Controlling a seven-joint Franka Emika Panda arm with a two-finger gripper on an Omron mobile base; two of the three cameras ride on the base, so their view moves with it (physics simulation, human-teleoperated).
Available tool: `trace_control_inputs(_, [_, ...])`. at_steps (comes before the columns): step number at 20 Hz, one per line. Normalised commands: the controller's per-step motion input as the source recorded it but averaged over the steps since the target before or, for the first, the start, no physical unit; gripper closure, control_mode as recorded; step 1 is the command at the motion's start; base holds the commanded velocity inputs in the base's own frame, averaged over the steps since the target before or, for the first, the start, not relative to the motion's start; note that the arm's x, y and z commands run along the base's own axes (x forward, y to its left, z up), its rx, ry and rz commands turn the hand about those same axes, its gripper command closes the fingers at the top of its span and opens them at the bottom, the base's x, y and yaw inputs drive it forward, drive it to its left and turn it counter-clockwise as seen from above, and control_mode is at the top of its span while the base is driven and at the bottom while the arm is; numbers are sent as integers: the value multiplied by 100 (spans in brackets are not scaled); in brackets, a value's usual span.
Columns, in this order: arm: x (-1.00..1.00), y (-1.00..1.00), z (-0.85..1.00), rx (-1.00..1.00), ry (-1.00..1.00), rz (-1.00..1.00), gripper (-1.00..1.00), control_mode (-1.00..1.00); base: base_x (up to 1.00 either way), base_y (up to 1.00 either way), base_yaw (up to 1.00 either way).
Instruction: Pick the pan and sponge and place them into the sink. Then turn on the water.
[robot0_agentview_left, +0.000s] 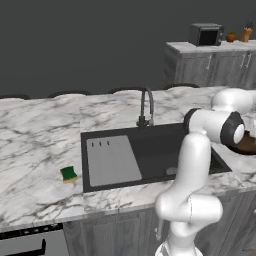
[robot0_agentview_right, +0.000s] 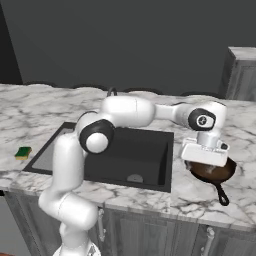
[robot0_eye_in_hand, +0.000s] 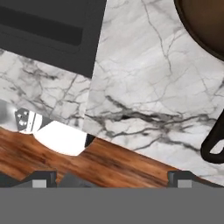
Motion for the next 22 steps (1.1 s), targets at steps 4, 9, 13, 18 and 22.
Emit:
trace_control_inputs(4, [9,-31,-7,5,0,9,-100,-100,0,0,0])
trace_control_inputs(9, [8,-28,-13,4,0,9,-100,-100,0,0,0])
trace_control_inputs(13, [1,-24,-26,2,-6,9,-100,-100,0,0,0])
trace_control_inputs(18, [0,-22,-29,1,-13,10,-100,-100,0,0,0])
trace_control_inputs(22, [4,-20,-27,0,-14,7,-100,-100,0,0,0])
